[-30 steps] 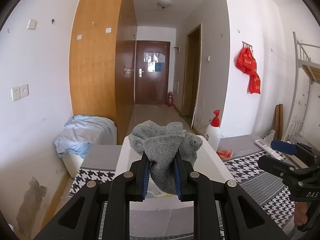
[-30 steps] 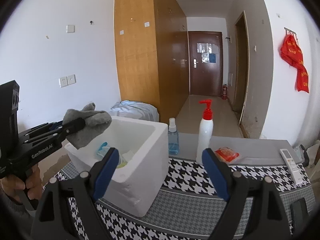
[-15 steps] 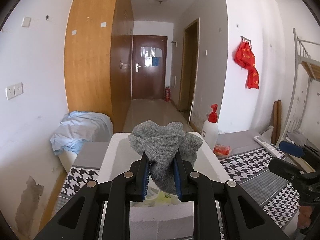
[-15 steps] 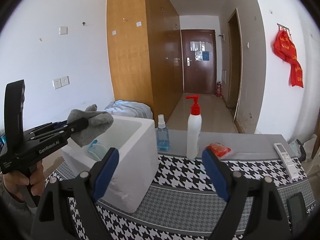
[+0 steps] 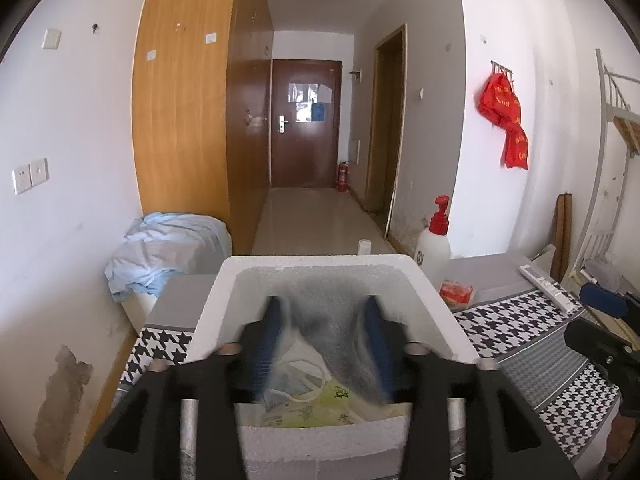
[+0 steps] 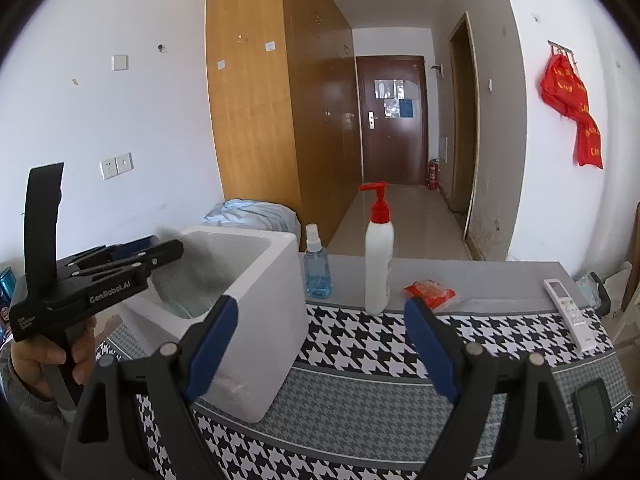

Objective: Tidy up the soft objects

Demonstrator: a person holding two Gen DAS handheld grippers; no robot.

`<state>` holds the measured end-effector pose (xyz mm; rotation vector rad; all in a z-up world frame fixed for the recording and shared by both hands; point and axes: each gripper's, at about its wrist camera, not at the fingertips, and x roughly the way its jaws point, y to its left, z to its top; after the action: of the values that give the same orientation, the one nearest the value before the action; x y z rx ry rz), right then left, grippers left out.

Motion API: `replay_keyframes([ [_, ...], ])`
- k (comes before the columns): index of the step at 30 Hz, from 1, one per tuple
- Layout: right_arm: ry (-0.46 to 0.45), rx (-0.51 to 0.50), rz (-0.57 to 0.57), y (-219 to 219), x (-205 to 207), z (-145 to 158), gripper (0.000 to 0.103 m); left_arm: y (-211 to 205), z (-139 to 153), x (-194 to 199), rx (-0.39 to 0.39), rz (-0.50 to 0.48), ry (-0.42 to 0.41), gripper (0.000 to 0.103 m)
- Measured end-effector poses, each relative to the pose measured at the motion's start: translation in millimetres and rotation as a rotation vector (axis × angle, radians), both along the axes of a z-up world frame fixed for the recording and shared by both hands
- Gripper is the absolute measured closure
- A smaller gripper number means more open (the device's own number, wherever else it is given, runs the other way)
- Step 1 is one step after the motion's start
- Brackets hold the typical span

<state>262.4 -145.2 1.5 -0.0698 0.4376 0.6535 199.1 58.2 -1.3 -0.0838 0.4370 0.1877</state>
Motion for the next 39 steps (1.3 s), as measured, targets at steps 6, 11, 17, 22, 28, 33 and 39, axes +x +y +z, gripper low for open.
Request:
replay_keyframes([
  [6,-0.001,0.001,0.0,-1,-2,0,0.015,-4,4,-10,0.003,0.015,-0.038,0.011],
  [11,-0.016,0.004,0.004,-4,-8,2,0.015,-6,9,-20,0.008,0.03,-0.069,0.002],
  [17,-0.038,0.011,-0.003,-10,-20,7,0.015,-18,15,-32,0.027,0.029,-0.095,0.001],
  [22,-0.052,0.02,-0.006,-16,-29,10,0.015,-28,19,-44,0.048,0.027,-0.118,0.001],
  [28,-0.073,0.033,-0.012,-24,-42,13,0.015,-38,24,-63,0.07,0.032,-0.163,0.001],
  [33,-0.098,0.04,-0.027,-31,-53,15,0.015,-43,24,-76,0.065,0.026,-0.176,0.001],
  [39,-0.114,0.039,-0.039,-36,-63,15,0.015,-48,25,-88,0.056,0.023,-0.194,0.001],
])
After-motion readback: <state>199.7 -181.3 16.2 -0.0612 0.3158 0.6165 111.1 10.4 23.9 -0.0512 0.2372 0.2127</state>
